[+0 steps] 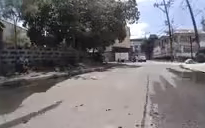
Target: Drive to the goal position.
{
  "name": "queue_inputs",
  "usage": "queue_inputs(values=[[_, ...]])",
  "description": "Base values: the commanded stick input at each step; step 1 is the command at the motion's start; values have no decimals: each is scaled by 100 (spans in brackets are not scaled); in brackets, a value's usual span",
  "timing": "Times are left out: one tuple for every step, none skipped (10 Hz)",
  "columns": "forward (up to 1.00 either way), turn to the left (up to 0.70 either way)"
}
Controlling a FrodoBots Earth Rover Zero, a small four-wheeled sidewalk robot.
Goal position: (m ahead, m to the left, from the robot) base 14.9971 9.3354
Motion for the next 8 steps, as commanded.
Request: queue_inputs(values=[[100, 0], [100, 0], [100, 0], [100, 0], [100, 0], [100, 0], [100, 0], [100, 0]])
